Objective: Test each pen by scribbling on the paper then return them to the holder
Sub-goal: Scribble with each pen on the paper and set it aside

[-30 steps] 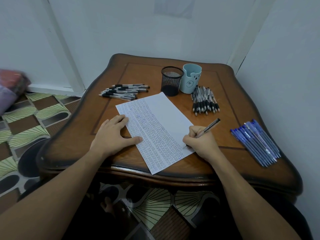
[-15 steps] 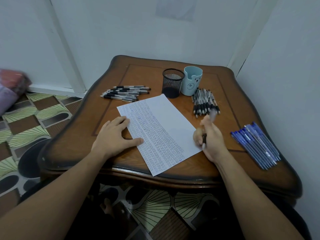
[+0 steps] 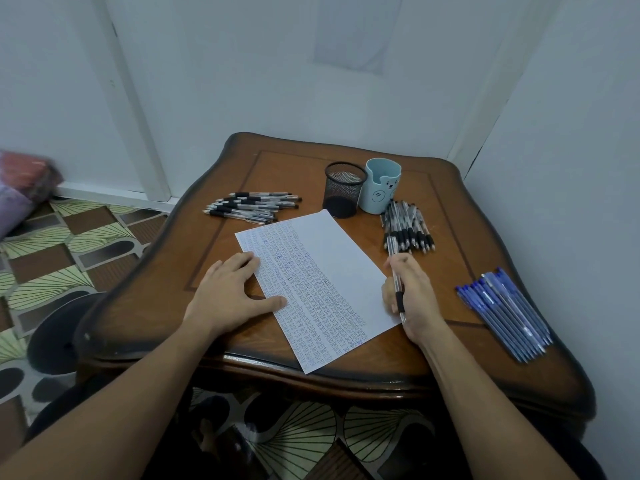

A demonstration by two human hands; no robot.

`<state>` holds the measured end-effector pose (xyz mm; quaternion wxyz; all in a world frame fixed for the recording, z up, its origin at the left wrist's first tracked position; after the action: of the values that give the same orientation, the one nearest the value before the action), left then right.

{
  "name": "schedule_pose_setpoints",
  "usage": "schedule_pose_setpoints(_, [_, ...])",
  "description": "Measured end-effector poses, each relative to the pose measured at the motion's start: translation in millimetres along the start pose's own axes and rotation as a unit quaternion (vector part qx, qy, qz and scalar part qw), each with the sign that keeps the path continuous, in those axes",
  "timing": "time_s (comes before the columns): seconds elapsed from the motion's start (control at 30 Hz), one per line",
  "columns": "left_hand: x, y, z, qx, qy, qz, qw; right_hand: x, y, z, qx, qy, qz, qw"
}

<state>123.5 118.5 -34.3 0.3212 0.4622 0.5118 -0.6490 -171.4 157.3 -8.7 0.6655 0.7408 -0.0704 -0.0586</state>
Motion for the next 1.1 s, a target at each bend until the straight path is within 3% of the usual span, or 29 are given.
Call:
schedule_pose_setpoints(0.3, [-1.1,-2.1,-2.0,-0.002,0.000,0.002,1.000,-3.4,17.8,27.2,0.131,0.010,-0.077,0.988])
schedule_pose_setpoints(0.5, [-3.8,-3.3,-2.1,-0.007,0.000,0.003,1.000,-28.1,57.0,88.8,0.035,-0.130,-0.234,0.963])
schedule_pose_setpoints(0.93, [-5.9,-4.0,-1.8,-0.008,0.001,0.010,1.000,-22.8,64.0,143.6,0.017,-0.101,-0.529,0.842])
schedule_pose_setpoints(1.1, [-6.3,-5.1,-2.1,-0.005,-0.007,0.001,1.000,-26.6,63.4,133.0,-0.013,-0.106,-0.526,0.844])
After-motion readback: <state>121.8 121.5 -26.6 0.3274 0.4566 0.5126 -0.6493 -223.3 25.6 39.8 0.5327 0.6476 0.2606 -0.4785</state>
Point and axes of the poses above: each hand's wrist, its own z-axis towards the middle knuckle, its own x-axis out of the palm, y = z × x, the point moved 1 cm from there along z, towards the middle knuckle, and after that the axes turned 3 degrees about x, right-handed, at the moved point
